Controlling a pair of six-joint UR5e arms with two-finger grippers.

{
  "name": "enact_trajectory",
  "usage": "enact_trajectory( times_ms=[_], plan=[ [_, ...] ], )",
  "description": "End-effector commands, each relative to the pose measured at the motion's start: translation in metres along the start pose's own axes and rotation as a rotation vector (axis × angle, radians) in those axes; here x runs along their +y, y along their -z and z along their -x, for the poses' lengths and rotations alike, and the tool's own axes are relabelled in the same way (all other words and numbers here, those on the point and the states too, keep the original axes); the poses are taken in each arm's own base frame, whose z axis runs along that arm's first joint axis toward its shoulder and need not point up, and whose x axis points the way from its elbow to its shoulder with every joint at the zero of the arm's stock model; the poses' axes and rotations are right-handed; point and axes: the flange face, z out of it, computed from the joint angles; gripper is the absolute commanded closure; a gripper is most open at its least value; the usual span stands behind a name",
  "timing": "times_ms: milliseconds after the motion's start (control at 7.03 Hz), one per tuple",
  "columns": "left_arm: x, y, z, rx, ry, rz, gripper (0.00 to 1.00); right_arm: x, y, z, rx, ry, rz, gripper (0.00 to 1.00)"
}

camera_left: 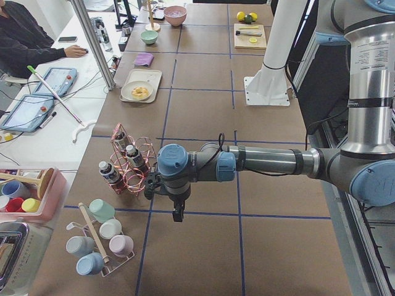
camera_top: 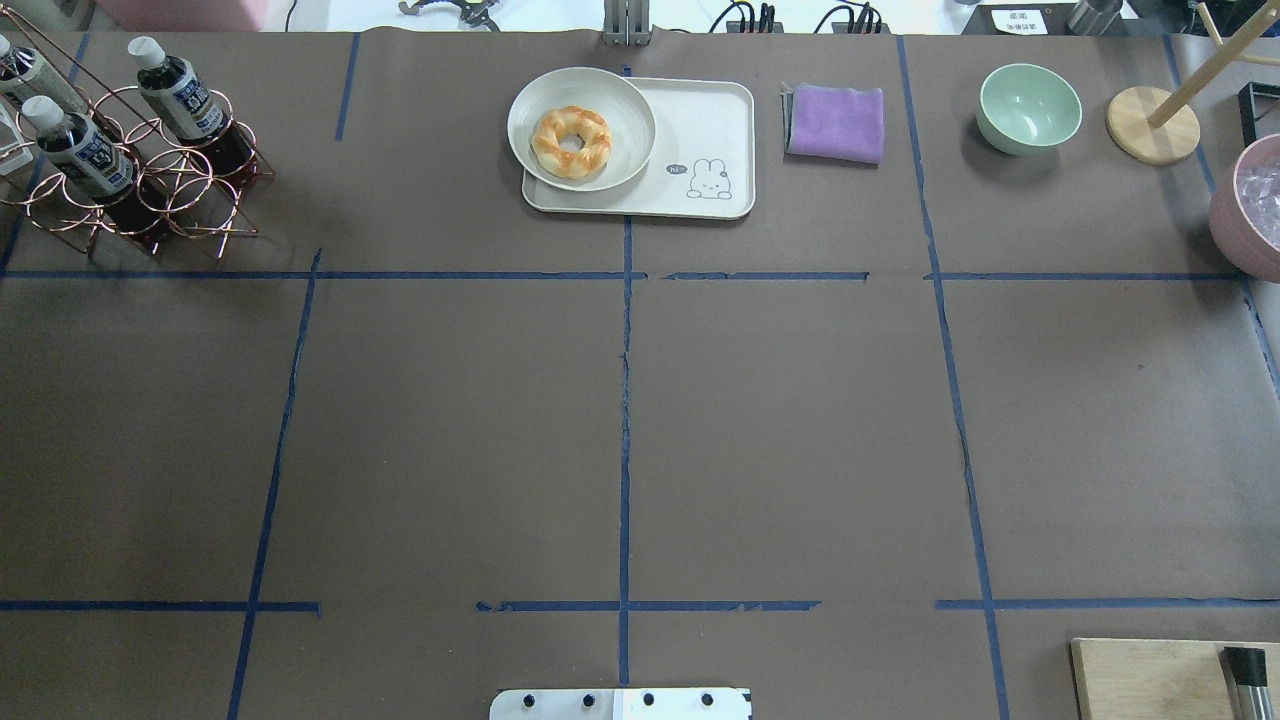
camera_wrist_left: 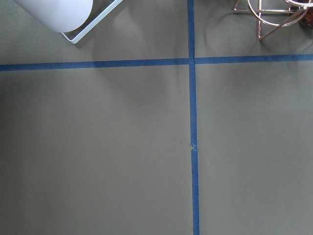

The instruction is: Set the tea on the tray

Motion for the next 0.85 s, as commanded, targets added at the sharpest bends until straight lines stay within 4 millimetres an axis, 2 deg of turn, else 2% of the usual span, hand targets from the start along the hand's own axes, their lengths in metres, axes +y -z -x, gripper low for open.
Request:
enact_trajectory(
  times_ms=[0, 427, 711],
  plan=[
    [0.0001, -0.0005, 0.0007, 0.001, -0.004, 0.000, 0.00, 0.0004, 0.0000, 0.0001, -0.001, 0.000, 0.000, 0.00],
    [0.0004, 0.0011, -0.0011, 0.002, -0.004, -0.003, 0.00, -0.0012, 0.0010, 0.0010, 0.001, 0.004, -0.003, 0.00],
    [-0.0036, 0.0068, -0.0066, 0.001, -0.029, -0.030, 0.00, -0.0039, 0.0077, 0.0089, 0.001, 0.020, -0.016, 0.00]
  ],
)
